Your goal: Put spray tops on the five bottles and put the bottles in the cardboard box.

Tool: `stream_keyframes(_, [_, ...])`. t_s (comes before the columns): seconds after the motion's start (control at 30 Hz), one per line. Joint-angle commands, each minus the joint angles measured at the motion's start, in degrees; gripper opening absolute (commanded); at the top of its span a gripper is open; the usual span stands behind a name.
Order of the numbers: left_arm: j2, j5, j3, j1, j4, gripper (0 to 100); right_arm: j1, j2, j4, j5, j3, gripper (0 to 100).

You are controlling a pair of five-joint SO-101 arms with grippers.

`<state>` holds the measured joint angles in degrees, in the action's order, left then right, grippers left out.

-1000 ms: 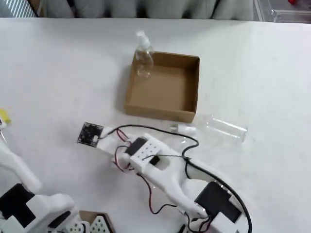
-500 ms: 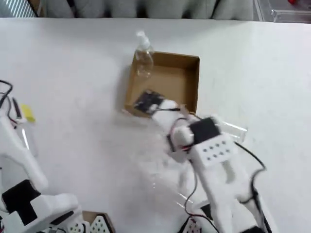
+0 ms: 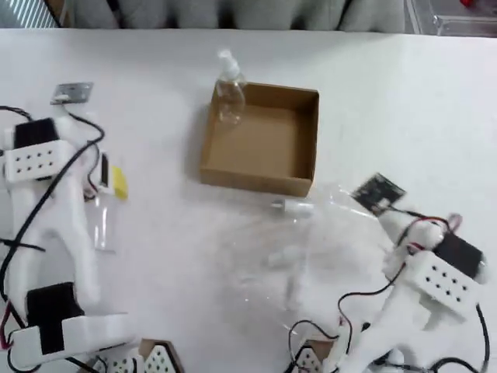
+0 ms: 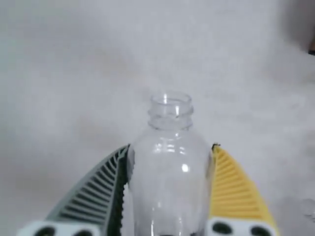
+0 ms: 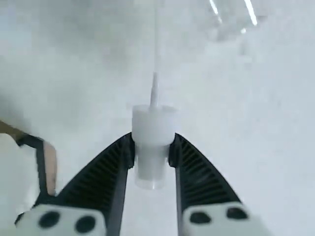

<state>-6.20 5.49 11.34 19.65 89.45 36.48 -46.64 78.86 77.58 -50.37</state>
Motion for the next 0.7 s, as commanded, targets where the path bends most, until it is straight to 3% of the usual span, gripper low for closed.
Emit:
stream_keyframes(0.0, [-3.8,-3.1,2.5,-7.0,-3.0,2,8.4,-1.0,-5.7,7.6,-2.4,1.7])
stream_keyframes(0.23, [-3.9,-7.9,8.0,-15.1,-8.6,2,14.4,4.7,-16.1,13.4,-4.5,1.7])
stream_keyframes(0.37, [-8.0,-7.8,9.1,-14.9,-8.6,2,14.5,15.5,-22.4,13.3,-2.1,1.7])
stream_keyframes(0.53, [-17.6,-7.8,13.0,-14.8,-8.7,2,14.5,27.7,-22.8,13.0,5.5,2.1])
stream_keyframes(0.67, [-22.5,-7.8,15.8,-14.8,-8.9,2,14.2,30.7,-21.5,7.7,9.5,12.6])
